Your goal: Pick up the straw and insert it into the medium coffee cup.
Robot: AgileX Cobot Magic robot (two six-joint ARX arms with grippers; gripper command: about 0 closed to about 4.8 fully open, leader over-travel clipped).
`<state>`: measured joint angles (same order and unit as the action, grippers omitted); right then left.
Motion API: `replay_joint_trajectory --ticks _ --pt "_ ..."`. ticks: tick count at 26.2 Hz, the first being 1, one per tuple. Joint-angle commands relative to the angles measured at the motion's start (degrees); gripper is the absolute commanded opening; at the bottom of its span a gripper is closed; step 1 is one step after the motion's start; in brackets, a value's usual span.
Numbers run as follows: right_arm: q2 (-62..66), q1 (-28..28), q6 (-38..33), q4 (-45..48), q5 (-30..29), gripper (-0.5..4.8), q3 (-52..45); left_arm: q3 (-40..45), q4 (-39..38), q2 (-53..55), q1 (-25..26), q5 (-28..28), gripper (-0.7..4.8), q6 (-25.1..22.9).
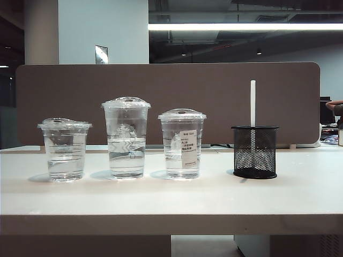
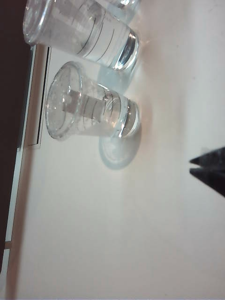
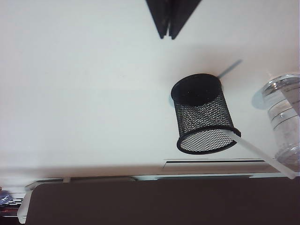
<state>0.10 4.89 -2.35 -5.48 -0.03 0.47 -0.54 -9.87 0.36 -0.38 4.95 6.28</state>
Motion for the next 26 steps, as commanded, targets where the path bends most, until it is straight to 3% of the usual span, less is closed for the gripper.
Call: replay_joint_trajectory --ticks 1,10,12,14,17,20,24,26 --pt "-0.1 0.0 -1.7 0.4 0.3 0.22 -0.3 0.0 0.3 0.0 -0.1 0.4 -0.03 1.8" --pt "0.2 0.1 -2.5 -4.7 0.3 0.2 -0.2 -0.1 -0.2 0.0 -0.1 0.5 -0.03 3.7" --pt "0.1 0.1 -2.5 -3.1 0.1 -0.05 0.9 -0.2 2.4 0.0 -0.1 3.1 -0.03 8.4" --pt "0.1 0.1 -4.5 -3.3 0.1 -0.05 5.2 -1.2 10.0 0.0 -0.1 4.3 -0.04 16.6" --pt "0.2 0.1 -15.0 -5.2 -0.1 -0.05 11.8 -5.9 17.9 0.0 -0.1 4.3 -0.05 24.9" --pt "0.2 0.1 -19.1 -7.0 -1.7 -0.05 18.6 -13.2 23.3 0.1 -0.1 4.5 -0.05 30.8" --pt "0.3 0.1 -18.1 -10.2 -6.2 -0.05 28.2 -24.5 23.1 0.1 -0.1 8.6 -0.05 29.2" --pt "1.7 0.1 -13.3 -17.6 -11.3 -0.05 36.7 -34.1 14.4 0.3 -0.1 15.2 -0.05 21.6"
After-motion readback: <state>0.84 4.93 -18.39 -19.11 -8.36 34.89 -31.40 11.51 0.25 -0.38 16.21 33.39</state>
